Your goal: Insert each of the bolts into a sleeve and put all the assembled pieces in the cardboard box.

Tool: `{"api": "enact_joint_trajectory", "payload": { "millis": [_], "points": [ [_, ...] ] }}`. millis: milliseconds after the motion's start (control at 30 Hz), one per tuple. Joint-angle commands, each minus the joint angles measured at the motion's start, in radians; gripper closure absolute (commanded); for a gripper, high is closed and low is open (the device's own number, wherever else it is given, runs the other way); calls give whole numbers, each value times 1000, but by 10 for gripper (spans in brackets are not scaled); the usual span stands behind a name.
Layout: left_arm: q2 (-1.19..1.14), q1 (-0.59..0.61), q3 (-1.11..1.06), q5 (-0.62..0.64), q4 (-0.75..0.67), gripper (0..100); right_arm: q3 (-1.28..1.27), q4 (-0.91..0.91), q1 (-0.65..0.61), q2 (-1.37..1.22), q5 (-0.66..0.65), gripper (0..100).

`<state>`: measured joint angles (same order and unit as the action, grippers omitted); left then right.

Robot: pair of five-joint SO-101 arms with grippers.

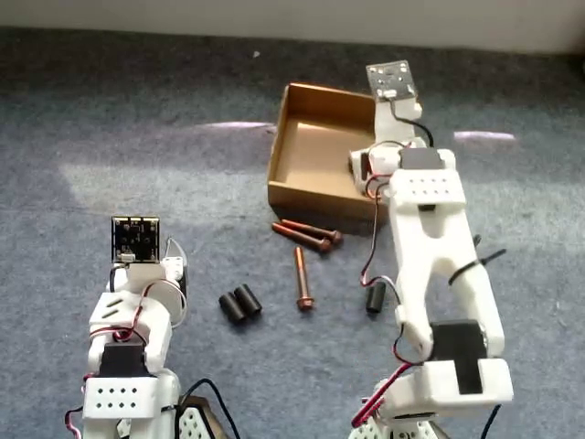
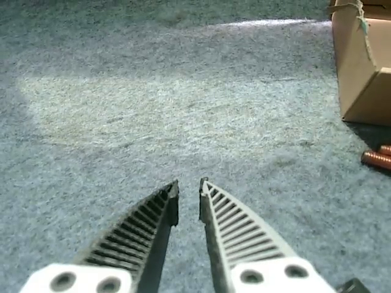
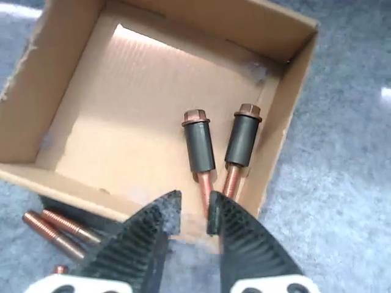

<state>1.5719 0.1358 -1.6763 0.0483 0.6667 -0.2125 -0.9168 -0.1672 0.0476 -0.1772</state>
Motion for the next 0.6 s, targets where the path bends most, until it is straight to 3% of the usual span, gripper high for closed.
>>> {"api": "enact_joint_trajectory", "payload": {
  "millis": [0, 267, 400, 567],
  "points": [
    [12, 12, -28, -14, -23, 912, -84, -13, 7, 194, -12, 973],
    [12, 12, -28, -14, -23, 912, -414, -15, 10, 496, -6, 978],
    [12, 12, -28, -14, -23, 912, -542, -101, 7, 584, 3, 978],
    [12, 12, -28, -14, -23, 912, -578, -176, 7, 591, 181, 978]
  ]
}}
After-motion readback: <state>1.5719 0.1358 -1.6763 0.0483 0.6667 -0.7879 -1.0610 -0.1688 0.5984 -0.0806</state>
